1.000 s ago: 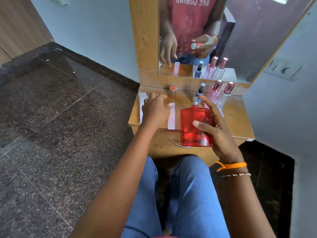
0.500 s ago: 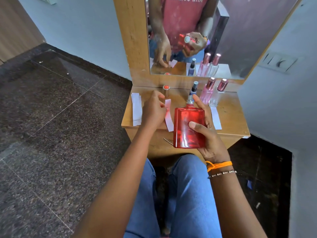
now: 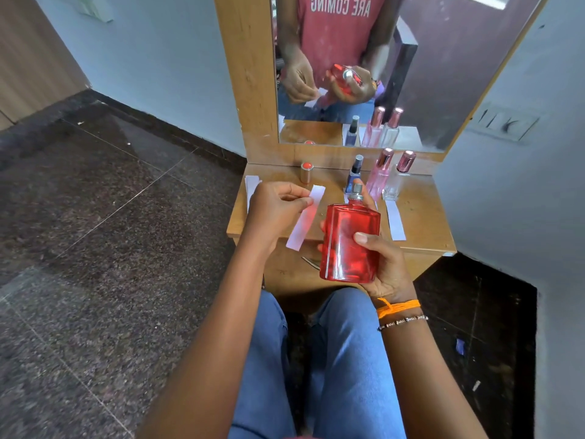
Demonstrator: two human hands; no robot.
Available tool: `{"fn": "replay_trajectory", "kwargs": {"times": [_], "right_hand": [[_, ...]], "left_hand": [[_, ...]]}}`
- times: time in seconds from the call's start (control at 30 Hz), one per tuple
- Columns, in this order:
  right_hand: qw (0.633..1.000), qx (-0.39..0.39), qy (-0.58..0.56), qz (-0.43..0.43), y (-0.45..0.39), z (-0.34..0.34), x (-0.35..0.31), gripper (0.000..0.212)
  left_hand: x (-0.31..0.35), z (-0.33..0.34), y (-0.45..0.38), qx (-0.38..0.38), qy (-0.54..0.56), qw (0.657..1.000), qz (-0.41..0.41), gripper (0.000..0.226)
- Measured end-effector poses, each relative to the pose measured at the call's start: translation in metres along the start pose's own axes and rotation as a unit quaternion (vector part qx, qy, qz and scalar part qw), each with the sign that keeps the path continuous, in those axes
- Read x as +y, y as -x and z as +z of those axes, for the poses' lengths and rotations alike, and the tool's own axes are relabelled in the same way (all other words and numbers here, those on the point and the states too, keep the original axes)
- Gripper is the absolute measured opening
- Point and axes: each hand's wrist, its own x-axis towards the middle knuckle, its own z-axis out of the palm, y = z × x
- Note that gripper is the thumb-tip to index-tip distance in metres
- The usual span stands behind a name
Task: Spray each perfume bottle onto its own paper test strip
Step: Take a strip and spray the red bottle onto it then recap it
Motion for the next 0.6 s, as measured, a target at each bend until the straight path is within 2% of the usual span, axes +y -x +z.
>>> {"fn": "replay_trajectory", "kwargs": {"times": [0.1, 0.2, 0.3, 0.37, 0.5, 0.6], "right_hand": [[0.998, 0.018, 0.061, -0.008, 0.003, 0.003, -0.008, 0.079], [0.968, 0.053, 0.243, -0.034, 0.002, 0.009, -0.025, 0.078], [0.875, 0.053, 0.473, -0.085, -0.002, 0.018, -0.034, 0.076], [0.815, 0.056, 0.566, -0.111, -0.004, 0.025, -0.031, 0.078], [0.728, 0.072, 0.664, -0.152, -0.008, 0.033, -0.025, 0.081], [0.695, 0.073, 0.701, -0.143, -0.009, 0.035, -0.024, 0.083]], "left_hand": [[0.003, -0.002, 0.003, -0.005, 0.03, 0.999, -0.017, 0.01], [0.008, -0.006, 0.007, -0.019, 0.074, 0.996, -0.042, 0.011], [0.009, -0.008, 0.01, -0.037, 0.104, 0.992, -0.063, 0.012], [0.009, -0.007, 0.01, -0.045, 0.111, 0.99, -0.07, 0.014], [0.01, -0.005, 0.012, -0.054, 0.123, 0.989, -0.065, 0.016], [0.009, -0.004, 0.012, -0.059, 0.124, 0.989, -0.061, 0.017]]}}
